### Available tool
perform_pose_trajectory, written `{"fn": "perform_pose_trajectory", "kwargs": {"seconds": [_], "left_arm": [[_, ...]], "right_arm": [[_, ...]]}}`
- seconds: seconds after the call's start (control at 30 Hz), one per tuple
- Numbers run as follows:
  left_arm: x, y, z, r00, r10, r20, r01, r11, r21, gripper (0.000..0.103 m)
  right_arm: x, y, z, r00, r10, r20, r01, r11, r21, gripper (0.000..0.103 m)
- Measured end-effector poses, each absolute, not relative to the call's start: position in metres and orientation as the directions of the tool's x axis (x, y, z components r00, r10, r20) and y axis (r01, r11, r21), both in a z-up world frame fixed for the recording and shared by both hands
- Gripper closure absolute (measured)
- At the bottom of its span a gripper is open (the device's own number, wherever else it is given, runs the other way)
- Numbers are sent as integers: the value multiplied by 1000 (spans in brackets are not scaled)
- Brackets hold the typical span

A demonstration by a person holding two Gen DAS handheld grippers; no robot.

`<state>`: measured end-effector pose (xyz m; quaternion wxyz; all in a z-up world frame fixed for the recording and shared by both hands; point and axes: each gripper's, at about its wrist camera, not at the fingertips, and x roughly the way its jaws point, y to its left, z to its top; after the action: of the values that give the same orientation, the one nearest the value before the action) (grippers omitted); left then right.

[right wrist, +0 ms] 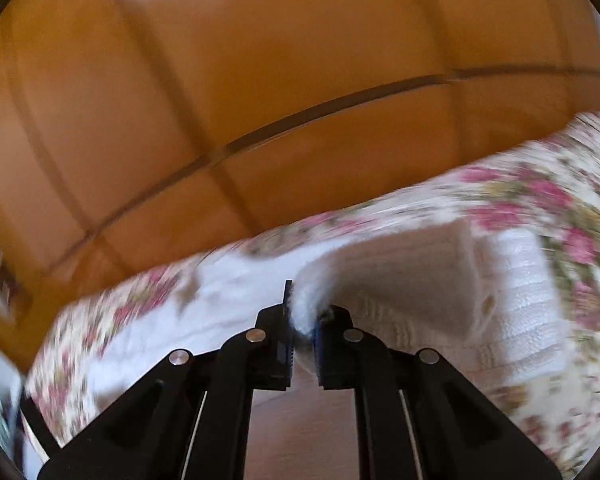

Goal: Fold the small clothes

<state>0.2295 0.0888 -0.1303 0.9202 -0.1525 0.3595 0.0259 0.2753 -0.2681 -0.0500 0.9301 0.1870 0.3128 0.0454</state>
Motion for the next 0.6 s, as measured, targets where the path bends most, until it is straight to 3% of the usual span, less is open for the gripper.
{"fn": "perform_pose_trajectory", "kwargs": {"seconds": [0.13,0.33,0.43,0.6], "left_arm": [[229,88,-130,742,-63,-668,-157,952,-264,4],[229,88,-130,741,-64,-668,-156,952,-264,4],[229,88,-130,741,-63,-668,-157,952,-263,4],[229,88,-130,742,-64,-668,-156,952,-265,4]], "right_arm": [[273,-201,-64,756,307,-577,-160,943,292,92],[267,-149,-110,625,382,-681,-321,921,222,48],[259,-160,-107,629,421,-653,-334,905,263,23],[238,-208,-102,692,328,-642,-200,943,267,21]]}}
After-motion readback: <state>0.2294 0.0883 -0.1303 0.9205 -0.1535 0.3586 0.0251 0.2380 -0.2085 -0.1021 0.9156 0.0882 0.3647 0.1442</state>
